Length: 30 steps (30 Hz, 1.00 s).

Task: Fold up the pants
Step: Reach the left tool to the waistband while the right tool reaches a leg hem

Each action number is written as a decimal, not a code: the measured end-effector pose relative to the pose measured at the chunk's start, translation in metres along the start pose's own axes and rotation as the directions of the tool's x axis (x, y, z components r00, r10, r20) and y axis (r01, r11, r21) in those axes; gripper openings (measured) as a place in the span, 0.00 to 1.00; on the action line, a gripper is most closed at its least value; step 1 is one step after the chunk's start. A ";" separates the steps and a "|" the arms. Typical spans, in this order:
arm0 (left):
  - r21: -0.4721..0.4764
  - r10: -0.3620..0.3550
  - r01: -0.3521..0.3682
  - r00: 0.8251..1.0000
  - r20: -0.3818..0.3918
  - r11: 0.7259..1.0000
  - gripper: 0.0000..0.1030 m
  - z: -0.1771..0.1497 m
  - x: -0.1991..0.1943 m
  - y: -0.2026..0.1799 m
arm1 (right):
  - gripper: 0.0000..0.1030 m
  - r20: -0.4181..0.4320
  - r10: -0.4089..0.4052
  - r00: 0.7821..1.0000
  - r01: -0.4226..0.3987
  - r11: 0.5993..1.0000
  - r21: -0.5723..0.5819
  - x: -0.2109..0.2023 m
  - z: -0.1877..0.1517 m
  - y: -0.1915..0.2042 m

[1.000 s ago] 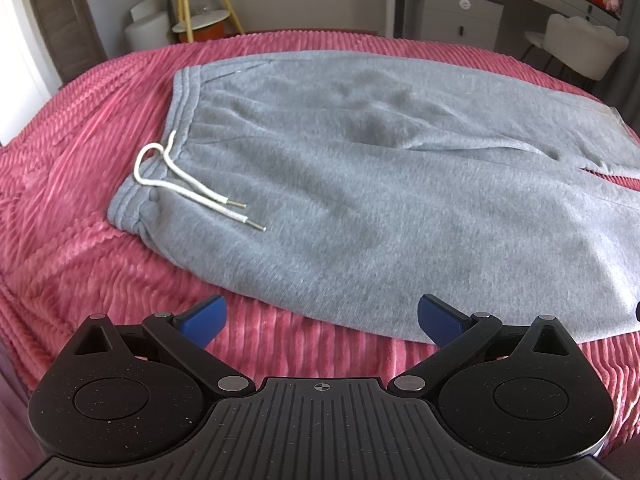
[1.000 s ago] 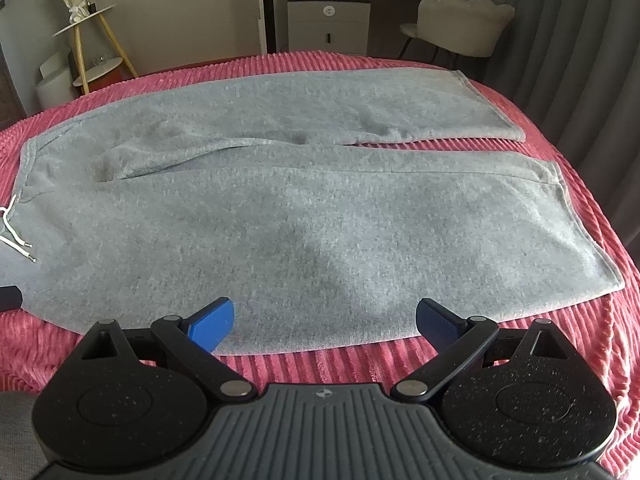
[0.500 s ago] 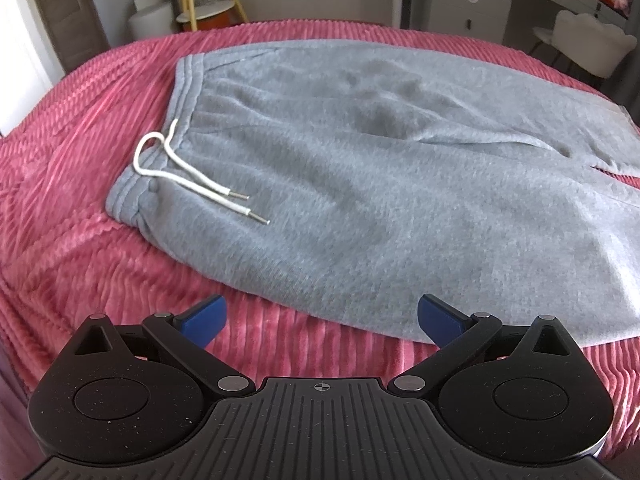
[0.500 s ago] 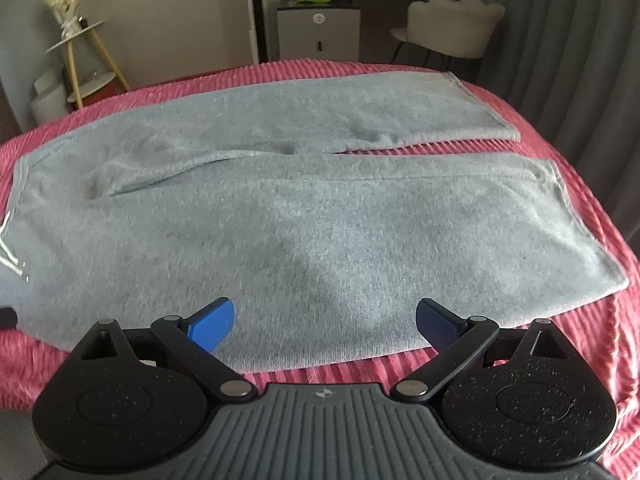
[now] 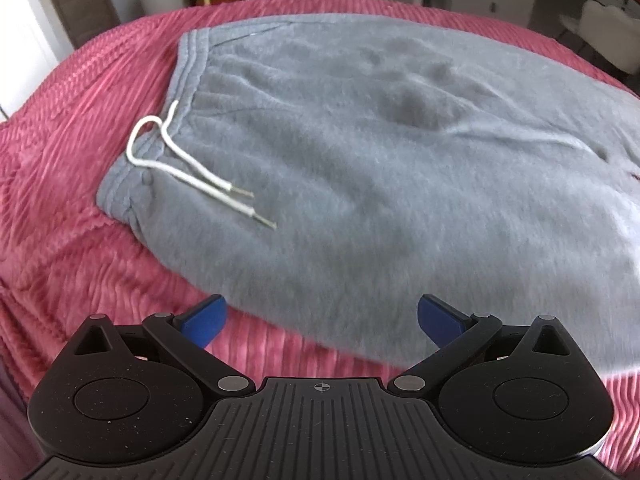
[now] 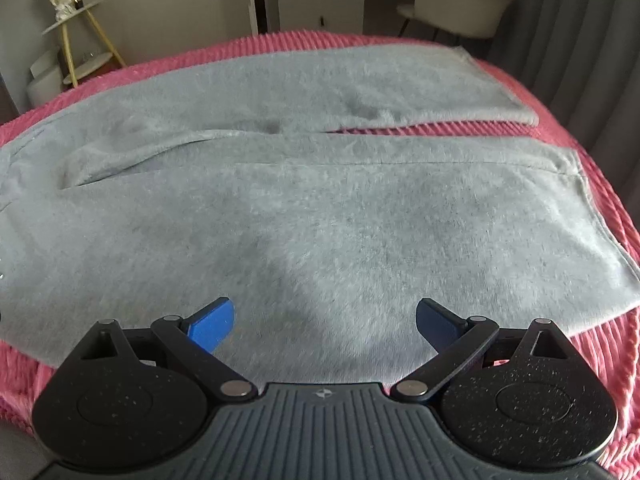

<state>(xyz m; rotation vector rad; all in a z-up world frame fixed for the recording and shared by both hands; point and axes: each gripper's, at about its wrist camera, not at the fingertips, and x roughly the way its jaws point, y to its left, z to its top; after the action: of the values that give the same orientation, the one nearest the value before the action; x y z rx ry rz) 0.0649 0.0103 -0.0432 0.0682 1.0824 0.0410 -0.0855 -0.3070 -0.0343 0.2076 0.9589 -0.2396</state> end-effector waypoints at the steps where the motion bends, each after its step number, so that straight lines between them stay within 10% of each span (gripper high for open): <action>1: -0.014 0.006 -0.006 1.000 0.007 1.000 1.00 0.007 0.001 0.000 | 0.95 0.000 -0.004 1.000 0.004 1.000 0.000 0.004 0.010 -0.004; 9: -0.146 0.014 -0.002 0.997 0.079 0.989 1.00 0.091 0.017 -0.004 | 0.95 0.097 -0.044 0.994 0.030 0.989 0.147 0.051 0.149 -0.052; 18: -0.226 0.152 -0.125 0.983 0.105 0.966 1.00 0.132 0.066 -0.017 | 0.94 -0.039 -0.135 0.990 0.139 0.896 0.422 0.193 0.310 -0.090; 25: -0.216 0.077 -0.057 0.993 0.084 0.975 1.00 0.139 0.101 -0.006 | 0.93 -0.115 -0.152 0.982 0.190 0.792 0.579 0.269 0.363 -0.105; 27: -0.239 0.041 -0.024 0.997 0.068 0.971 1.00 0.146 0.110 0.003 | 0.85 -0.229 -0.183 0.956 0.282 0.782 0.556 0.292 0.363 -0.107; 30: -0.259 0.007 0.012 0.997 0.072 0.966 1.00 0.162 0.115 0.019 | 0.66 -0.177 -0.209 0.962 0.273 0.781 0.562 0.293 0.354 -0.109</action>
<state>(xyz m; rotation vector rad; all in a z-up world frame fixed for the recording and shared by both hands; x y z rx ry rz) 0.2624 0.0310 -0.0674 -0.1664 0.9963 0.1769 0.3209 -0.5415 -0.0869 0.6722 0.9953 -0.7743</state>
